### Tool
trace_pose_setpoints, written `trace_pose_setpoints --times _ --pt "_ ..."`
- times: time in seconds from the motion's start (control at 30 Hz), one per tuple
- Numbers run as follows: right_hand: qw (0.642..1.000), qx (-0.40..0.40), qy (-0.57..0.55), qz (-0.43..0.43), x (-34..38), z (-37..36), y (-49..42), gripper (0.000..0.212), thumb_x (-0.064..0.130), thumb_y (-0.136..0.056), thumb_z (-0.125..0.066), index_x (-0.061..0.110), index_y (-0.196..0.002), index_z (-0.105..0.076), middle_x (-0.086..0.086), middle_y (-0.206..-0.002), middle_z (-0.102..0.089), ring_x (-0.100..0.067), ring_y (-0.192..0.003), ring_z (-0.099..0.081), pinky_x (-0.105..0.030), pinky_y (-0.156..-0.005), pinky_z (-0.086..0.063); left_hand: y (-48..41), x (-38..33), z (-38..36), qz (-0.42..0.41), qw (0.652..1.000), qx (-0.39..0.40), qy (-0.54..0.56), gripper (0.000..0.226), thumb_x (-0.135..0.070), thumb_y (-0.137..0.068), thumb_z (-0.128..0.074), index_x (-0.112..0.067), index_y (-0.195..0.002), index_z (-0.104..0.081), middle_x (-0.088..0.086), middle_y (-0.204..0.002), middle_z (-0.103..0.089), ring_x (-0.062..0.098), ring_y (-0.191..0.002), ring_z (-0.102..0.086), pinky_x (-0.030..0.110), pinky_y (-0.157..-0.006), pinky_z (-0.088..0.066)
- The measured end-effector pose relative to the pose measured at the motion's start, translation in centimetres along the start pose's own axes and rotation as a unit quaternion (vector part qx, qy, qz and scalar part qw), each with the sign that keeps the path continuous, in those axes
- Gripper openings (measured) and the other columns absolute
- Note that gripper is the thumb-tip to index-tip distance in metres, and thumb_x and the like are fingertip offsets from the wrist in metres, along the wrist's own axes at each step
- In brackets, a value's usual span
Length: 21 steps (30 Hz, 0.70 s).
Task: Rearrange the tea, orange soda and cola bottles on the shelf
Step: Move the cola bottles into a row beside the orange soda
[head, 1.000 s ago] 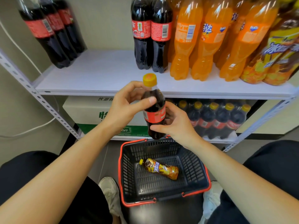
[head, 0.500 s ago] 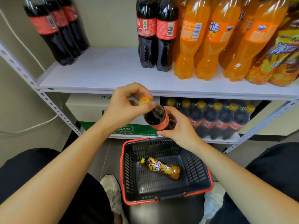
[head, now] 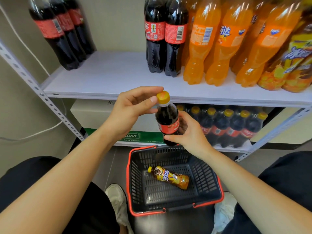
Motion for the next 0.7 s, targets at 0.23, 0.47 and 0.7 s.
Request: trace_pose_setpoints --times 0.23,0.47,0.7 --pt "0.999 0.008 -0.042 -0.004 0.7 0.0 0.0 0.069 0.016 -0.073 -0.091 0.030 -0.133 -0.059 0.010 -0.120 -0.072 -0.008 -0.115 -0.067 -0.033 -0.101 -0.054 -0.2 0.1 0.2 -0.029 0.997 -0.065 0.005 0.032 -0.006 -0.088 -0.073 -0.027 -0.113 -0.075 -0.001 -0.111 -0.077 0.016 -0.102 -0.071 0.027 -0.082 -0.057" --pt "0.973 -0.036 -0.226 -0.041 3.1 0.8 -0.1 0.048 0.017 -0.080 -0.082 0.023 -0.124 -0.064 -0.001 -0.119 -0.075 -0.019 -0.114 -0.070 -0.035 -0.096 -0.058 0.0 1.3 -0.2 0.025 0.992 0.013 -0.125 0.032 -0.012 -0.085 -0.080 -0.022 -0.115 -0.073 -0.004 -0.115 -0.076 0.014 -0.107 -0.071 0.026 -0.089 -0.056" --pt "0.937 -0.116 -0.318 -0.088 5.1 3.1 0.1 0.052 0.035 -0.079 -0.076 0.016 -0.126 -0.062 -0.004 -0.114 -0.076 -0.024 -0.108 -0.073 -0.040 -0.079 -0.062 0.5 2.4 -1.8 0.081 0.958 0.144 -0.235 0.085 -0.035 -0.072 -0.091 -0.044 -0.145 -0.049 -0.013 -0.139 -0.060 0.010 -0.117 -0.065 0.029 -0.096 -0.054"
Point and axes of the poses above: each hand's wrist, its own y-axis away from the middle knuckle, its own z-axis out of the back of the hand, x = y × z, the point moved 3 cm from there along -y, towards the middle knuckle
